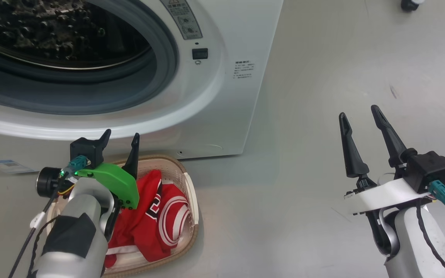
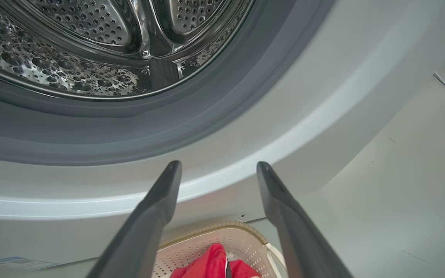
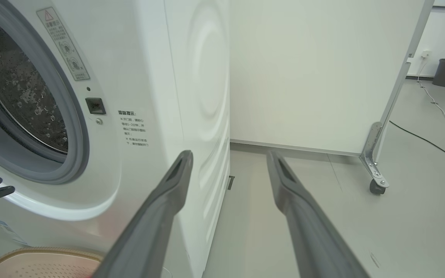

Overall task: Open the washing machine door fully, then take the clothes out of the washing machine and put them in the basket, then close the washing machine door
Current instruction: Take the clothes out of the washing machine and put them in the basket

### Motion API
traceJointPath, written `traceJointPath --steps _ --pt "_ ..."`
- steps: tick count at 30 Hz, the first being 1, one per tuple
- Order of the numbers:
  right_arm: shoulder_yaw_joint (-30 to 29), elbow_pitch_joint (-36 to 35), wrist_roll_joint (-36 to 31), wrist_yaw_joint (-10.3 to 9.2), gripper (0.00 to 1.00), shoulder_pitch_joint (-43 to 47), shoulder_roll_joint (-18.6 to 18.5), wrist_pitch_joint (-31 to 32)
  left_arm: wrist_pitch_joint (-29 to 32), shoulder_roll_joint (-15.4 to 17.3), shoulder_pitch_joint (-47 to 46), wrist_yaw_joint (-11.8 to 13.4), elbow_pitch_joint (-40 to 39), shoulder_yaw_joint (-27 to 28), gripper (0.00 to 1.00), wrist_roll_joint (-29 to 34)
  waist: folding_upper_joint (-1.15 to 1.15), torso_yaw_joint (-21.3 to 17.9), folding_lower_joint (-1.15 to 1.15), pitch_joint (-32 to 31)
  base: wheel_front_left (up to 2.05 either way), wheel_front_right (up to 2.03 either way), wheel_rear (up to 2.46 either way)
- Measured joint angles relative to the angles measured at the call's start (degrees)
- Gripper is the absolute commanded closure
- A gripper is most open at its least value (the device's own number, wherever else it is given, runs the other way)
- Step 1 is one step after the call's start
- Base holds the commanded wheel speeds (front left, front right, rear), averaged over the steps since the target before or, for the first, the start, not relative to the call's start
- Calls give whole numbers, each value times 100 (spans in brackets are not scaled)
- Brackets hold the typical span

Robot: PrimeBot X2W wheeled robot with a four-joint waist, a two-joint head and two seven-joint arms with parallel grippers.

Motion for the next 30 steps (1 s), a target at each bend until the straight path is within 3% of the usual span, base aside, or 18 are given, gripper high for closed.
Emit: traceJointPath --steps 17,30 --pt "-68 88 1 -63 0 756 75 0 1 0 1282 -44 -1736 337 0 -343 0 578 0 -1315 0 0 0" --pt "-87 12 2 -122 0 1049 92 0 1 7 2269 47 -2593 454 0 -714 0 744 0 -1787 0 0 0"
